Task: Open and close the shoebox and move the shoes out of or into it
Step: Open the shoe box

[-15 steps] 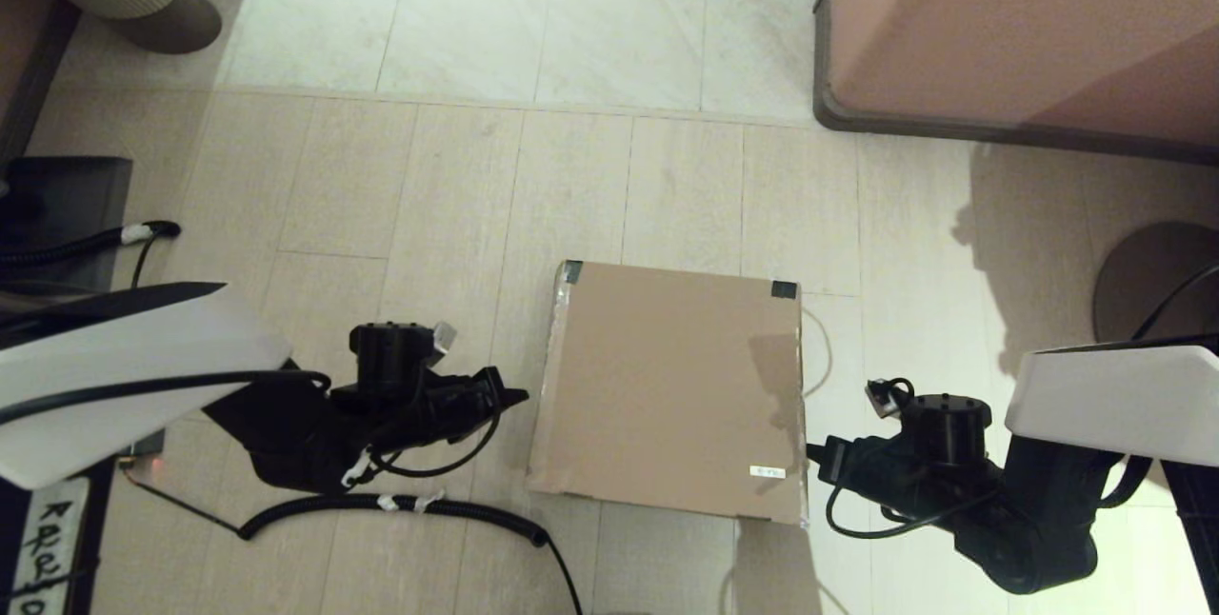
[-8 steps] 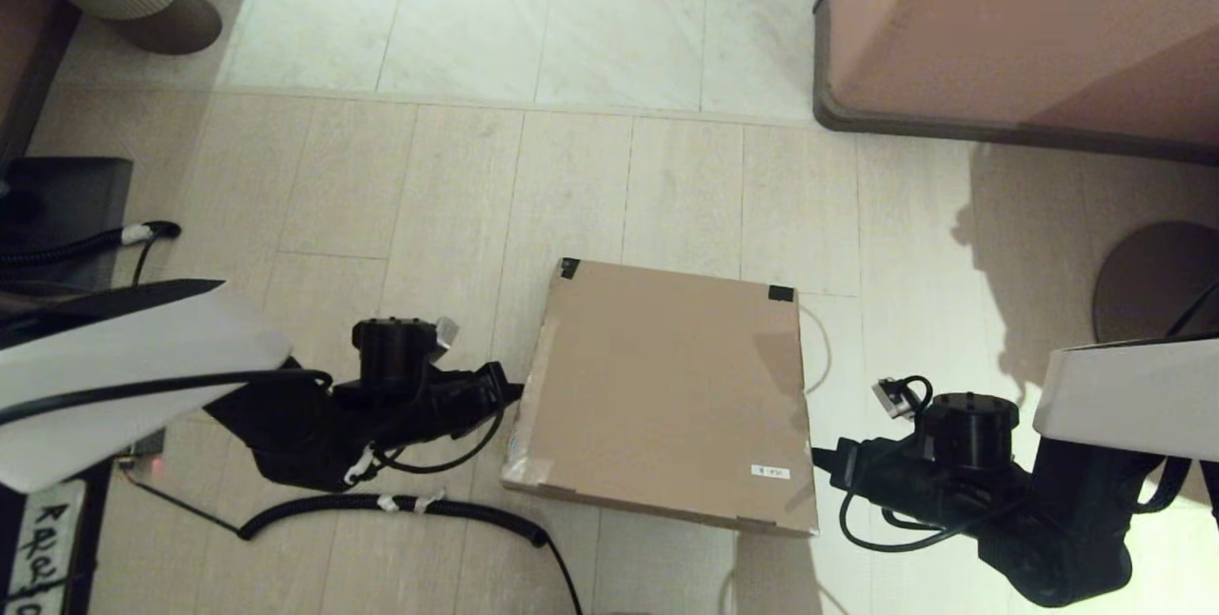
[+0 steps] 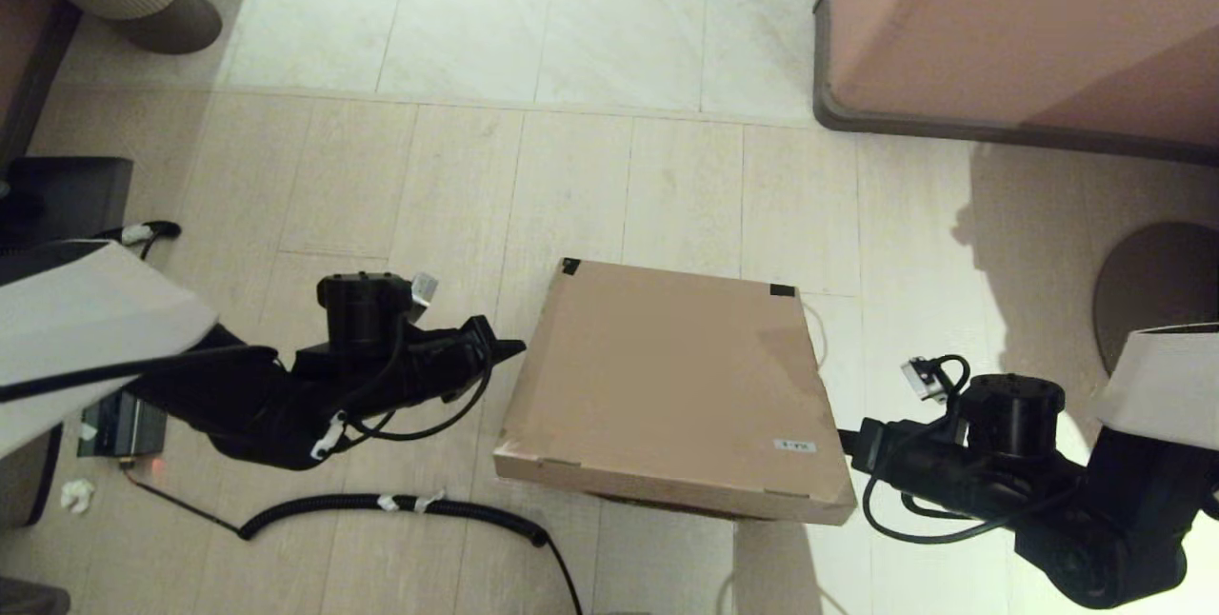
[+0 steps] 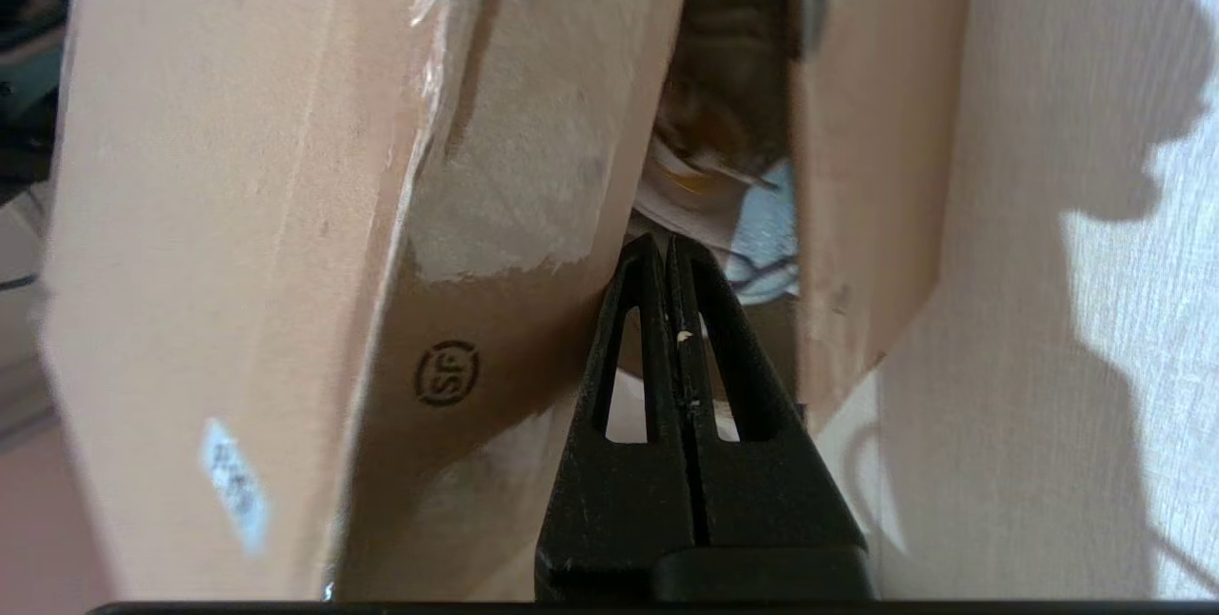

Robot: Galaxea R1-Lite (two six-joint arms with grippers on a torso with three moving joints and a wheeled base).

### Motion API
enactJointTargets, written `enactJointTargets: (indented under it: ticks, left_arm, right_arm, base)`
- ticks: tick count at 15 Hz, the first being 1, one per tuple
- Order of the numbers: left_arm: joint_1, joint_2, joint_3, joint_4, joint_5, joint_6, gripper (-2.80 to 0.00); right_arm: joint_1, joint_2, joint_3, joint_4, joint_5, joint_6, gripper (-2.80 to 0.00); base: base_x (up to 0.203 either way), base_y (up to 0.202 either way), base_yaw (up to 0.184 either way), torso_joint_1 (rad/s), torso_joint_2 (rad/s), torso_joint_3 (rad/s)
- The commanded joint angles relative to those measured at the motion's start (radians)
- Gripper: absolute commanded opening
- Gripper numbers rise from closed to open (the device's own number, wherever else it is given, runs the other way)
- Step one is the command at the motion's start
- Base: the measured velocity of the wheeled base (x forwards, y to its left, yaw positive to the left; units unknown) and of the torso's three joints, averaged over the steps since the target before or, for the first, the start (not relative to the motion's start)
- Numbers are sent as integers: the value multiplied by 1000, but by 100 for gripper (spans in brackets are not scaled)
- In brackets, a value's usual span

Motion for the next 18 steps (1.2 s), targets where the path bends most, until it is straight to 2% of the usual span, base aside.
enactJointTargets:
  ticks: [1, 4, 10, 15, 18]
  left_arm:
    - [-2, -58, -10, 6, -1, -5, -280]
    - [0, -98, -39, 65, 19, -5, -280]
    - [18, -107, -159, 147, 38, -27, -280]
    - [109, -164, -163, 217, 43, -28, -280]
    - [114, -223, -141, 282, 42, -57, -280]
  right_arm:
    - [-1, -81, 2, 21, 4, 5, -280]
    - [-1, -158, -19, 92, 4, 15, -280]
    - [-2, -287, -152, 278, 5, 113, -280]
    - [-2, -312, -261, 385, 10, 126, -280]
    - [-13, -308, -355, 444, 9, 127, -280]
  base:
    - [0, 0, 0, 0, 0, 0]
    - [0, 0, 0, 0, 0, 0]
    - [0, 0, 0, 0, 0, 0]
    - [0, 0, 0, 0, 0, 0]
    - [0, 0, 0, 0, 0, 0]
